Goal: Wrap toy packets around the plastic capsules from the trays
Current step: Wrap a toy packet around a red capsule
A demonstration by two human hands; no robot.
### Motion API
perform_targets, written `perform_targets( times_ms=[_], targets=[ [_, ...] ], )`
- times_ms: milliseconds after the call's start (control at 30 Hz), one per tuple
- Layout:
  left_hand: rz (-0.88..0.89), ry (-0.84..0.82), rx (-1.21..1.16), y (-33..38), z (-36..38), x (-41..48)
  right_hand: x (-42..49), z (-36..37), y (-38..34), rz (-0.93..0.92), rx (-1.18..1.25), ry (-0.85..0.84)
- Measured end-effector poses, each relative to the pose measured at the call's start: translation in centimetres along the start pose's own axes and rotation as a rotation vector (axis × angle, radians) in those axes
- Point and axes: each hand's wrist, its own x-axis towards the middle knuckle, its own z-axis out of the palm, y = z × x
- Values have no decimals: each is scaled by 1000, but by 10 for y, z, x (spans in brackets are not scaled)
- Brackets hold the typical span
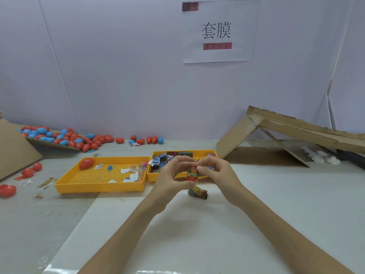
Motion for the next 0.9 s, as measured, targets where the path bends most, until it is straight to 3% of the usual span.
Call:
perform_targets(
  times_ms=[233,900],
  targets=[
    [120,11,200,-3,7,-1,0,0,1,-10,12,-10],
    [150,24,284,-5,6,-2,-1,2,1,77,43,-1]
  ],
)
